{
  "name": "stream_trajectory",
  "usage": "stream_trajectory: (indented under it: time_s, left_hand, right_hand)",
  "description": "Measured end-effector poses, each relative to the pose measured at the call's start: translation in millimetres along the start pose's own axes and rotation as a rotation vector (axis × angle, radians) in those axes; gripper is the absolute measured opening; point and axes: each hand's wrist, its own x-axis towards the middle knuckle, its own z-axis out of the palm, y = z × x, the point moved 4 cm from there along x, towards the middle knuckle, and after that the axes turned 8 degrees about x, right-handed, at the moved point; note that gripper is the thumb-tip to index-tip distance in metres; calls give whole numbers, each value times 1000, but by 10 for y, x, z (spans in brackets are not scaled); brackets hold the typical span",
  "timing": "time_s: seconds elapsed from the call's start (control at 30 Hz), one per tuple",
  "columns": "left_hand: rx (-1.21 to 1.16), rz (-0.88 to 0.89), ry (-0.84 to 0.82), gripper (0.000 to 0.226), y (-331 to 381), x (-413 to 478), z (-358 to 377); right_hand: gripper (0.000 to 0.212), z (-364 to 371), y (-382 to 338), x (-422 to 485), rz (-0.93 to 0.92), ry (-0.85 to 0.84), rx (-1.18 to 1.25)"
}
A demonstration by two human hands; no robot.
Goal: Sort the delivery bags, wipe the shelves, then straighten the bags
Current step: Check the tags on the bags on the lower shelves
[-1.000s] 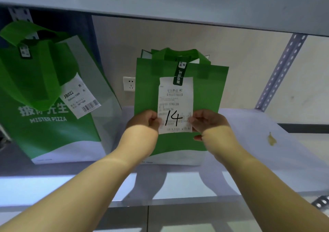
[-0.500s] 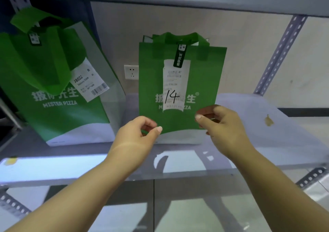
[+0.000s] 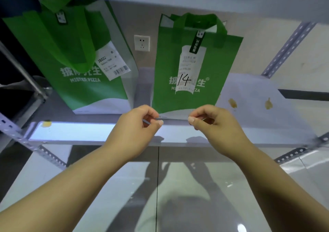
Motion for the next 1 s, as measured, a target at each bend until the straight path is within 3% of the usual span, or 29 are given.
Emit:
stream_trajectory:
  time_s: [0.53, 0.73, 1.0]
  left_hand:
    - [-83, -129, 18, 6, 2286, -566, -1971]
    - [-154, -121, 123, 5, 3255, -827, -2699]
    - [-196, -79, 163, 2, 4010, -1353, -3354]
  right_hand:
    - [4, -922, -2709, -452, 17, -243, 48]
    - [7, -1402, -3794, -601, -44, -243, 116]
    - [5, -1902, -4740, -1117, -88, -104, 195]
